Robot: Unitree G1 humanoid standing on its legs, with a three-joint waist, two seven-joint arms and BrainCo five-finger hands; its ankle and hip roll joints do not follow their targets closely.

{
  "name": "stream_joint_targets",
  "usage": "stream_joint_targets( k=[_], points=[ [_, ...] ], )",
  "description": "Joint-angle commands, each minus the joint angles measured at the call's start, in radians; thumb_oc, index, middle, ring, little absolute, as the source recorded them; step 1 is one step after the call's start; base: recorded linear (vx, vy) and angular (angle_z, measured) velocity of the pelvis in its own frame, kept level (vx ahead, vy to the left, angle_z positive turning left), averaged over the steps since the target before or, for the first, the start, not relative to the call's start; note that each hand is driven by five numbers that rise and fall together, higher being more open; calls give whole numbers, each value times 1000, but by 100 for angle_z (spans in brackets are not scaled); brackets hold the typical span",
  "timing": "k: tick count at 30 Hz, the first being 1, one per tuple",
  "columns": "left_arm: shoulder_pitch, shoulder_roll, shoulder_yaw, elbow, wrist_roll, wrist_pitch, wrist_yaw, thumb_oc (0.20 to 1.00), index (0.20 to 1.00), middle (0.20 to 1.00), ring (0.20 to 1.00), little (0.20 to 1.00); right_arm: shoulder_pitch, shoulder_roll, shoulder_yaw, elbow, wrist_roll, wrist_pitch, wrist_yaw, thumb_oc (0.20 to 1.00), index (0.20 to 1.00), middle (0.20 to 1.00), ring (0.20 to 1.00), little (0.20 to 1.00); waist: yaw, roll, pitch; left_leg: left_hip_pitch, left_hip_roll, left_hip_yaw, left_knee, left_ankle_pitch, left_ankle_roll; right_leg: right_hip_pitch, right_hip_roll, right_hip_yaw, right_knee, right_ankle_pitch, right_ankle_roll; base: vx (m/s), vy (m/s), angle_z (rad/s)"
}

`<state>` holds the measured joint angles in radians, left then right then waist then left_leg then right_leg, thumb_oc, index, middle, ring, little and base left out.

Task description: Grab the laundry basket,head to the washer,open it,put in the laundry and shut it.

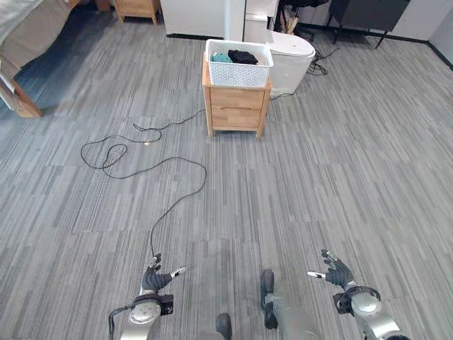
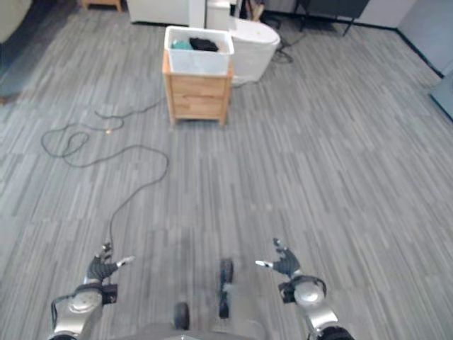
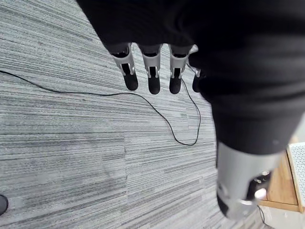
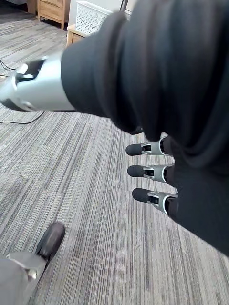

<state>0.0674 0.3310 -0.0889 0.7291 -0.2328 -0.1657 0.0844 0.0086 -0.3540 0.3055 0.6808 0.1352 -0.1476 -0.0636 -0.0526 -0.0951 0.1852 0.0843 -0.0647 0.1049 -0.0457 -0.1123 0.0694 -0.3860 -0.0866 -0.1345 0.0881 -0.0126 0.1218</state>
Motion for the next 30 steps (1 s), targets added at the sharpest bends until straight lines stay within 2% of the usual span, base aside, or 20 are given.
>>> stream_joint_targets(
  k=[1,3,4,6,8,9,11,12,13,14,15,16,17,19,20,21,23,26,29,30],
  points=[
    [-8,41,-47,-70,-5,-43,-1,1000,1000,1000,1000,1000,-24,-29,-19,-10,7,-23,-19,1000,1000,1000,1000,1000,-26,1,-14,100,24,-56,88,-104,-56,114,5,-37,-26,96,33,411,-141,51],
    [2,38,-50,-74,-3,-42,-9,1000,1000,1000,1000,1000,-13,-31,-24,-15,7,-23,-15,1000,1000,1000,1000,1000,-31,5,-21,118,32,-66,94,-107,-67,125,8,-36,-11,94,23,330,-130,73],
    [10,29,-57,-68,-7,-45,-15,1000,1000,1000,1000,1000,2,-32,-31,-3,6,-29,-16,1000,1000,1000,1000,1000,-38,14,-36,123,59,-64,140,-77,-103,146,11,-46,4,90,4,353,-185,76],
    [14,26,-63,-55,-5,-42,-22,1000,1000,1000,1000,1000,13,-37,-35,-3,12,-35,-14,1000,1000,1000,1000,1000,-47,29,-45,103,99,-54,235,-1,-147,188,28,-64,-1,71,-20,398,-233,77],
    [11,21,-65,-35,-10,-43,-24,1000,1000,1000,1000,1000,17,-44,-33,-4,20,-38,-11,1000,1000,1000,1000,1000,-50,25,-51,42,124,-34,361,82,-167,228,35,-64,-15,48,-44,299,-171,51],
    [7,19,-68,-26,-11,-43,-24,1000,1000,1000,1000,1000,17,-46,-32,1,23,-36,-11,1000,1000,1000,1000,1000,-50,21,-48,13,136,-11,379,95,-157,248,35,-63,-22,34,-52,243,-117,7],
    [-7,16,-77,-17,-11,-40,-26,1000,1000,1000,1000,1000,11,-52,-35,15,25,-33,-16,1000,1000,1000,1000,1000,-37,5,-36,-80,128,25,391,56,-127,286,25,-51,-46,17,-54,173,-65,-15],
    [-7,16,-77,-16,-11,-40,-26,1000,1000,1000,1000,1000,11,-52,-35,16,25,-33,-16,1000,1000,1000,1000,1000,-35,7,-35,-82,130,26,396,51,-126,286,26,-50,-47,16,-54,244,-39,-24],
    [-10,20,-87,-27,-6,-39,-30,1000,1000,1000,1000,1000,12,-61,-43,20,27,-33,-18,1000,1000,1000,1000,1000,-21,-5,-26,-162,114,47,346,7,-109,327,20,-43,-74,4,-46,163,-13,-29],
    [-10,21,-87,-27,-6,-39,-30,1000,1000,1000,1000,1000,12,-61,-43,20,27,-33,-18,1000,1000,1000,1000,1000,-23,-6,-28,-164,111,47,343,11,-108,324,17,-43,-74,6,-45,321,-6,-24],
    [-10,27,-92,-39,-3,-36,-33,1000,1000,1000,1000,1000,17,-66,-46,16,33,-33,-18,1000,1000,1000,1000,1000,-12,-8,-24,-236,110,63,273,45,-110,353,22,-32,-90,-6,-46,160,11,-8],
    [-10,27,-92,-39,-3,-36,-33,1000,1000,1000,1000,1000,18,-66,-46,16,33,-33,-17,1000,1000,1000,1000,1000,-12,-9,-24,-234,109,63,270,46,-110,354,22,-31,-91,-6,-46,258,7,1],
    [-13,31,-93,-44,-3,-35,-30,1000,1000,1000,1000,1000,17,-66,-45,22,35,-34,-26,1000,1000,1000,1000,1000,-1,-6,-15,-286,108,68,229,108,-120,381,38,-23,-101,-18,-49,215,17,-14],
    [-8,31,-93,-51,1,-30,-29,1000,1000,1000,1000,1000,15,-59,-44,39,30,-28,-32,1000,1000,1000,1000,1000,26,7,-16,-344,109,72,99,192,-134,439,70,9,-114,-50,-51,409,73,-30],
    [-7,31,-93,-50,1,-30,-29,1000,1000,1000,1000,1000,15,-59,-44,39,30,-29,-32,1000,1000,1000,1000,1000,26,5,-15,-341,107,74,96,192,-134,441,68,10,-114,-51,-51,502,146,-25],
    [-1,35,-89,-47,7,-27,-27,1000,1000,1000,1000,1000,15,-57,-42,33,21,-25,-30,1000,1000,1000,1000,1000,46,8,-21,-363,109,63,74,218,-138,477,75,34,-107,-73,-47,405,171,-22],
    [26,35,-73,-50,8,-25,-32,1000,1000,1000,1000,1000,24,-52,-40,17,5,-25,-18,1000,1000,1000,1000,1000,52,14,-43,-327,113,46,66,220,-127,504,71,55,-94,-94,-36,484,230,-28],
    [40,43,-60,-50,8,-24,-35,1000,1000,1000,1000,1000,10,-40,-29,0,-9,-25,-14,1000,1000,1000,1000,1000,73,-6,-57,-331,103,52,151,175,-104,519,27,81,-52,-107,-14,386,205,-83],
    [33,60,-57,-45,18,-17,-34,1000,1000,1000,1000,1000,-10,-22,-21,-13,-14,-24,-9,1000,1000,1000,1000,1000,81,-22,-52,-297,93,78,189,119,-68,471,-4,103,102,-49,18,293,176,-49],
    [27,64,-58,-44,24,-18,-30,1000,1000,1000,1000,1000,-21,-17,-14,-18,-15,-29,-11,1000,1000,1000,1000,1000,80,-25,-48,-281,88,86,193,102,-56,442,-9,105,151,-8,33,407,203,-22]
  ],
)
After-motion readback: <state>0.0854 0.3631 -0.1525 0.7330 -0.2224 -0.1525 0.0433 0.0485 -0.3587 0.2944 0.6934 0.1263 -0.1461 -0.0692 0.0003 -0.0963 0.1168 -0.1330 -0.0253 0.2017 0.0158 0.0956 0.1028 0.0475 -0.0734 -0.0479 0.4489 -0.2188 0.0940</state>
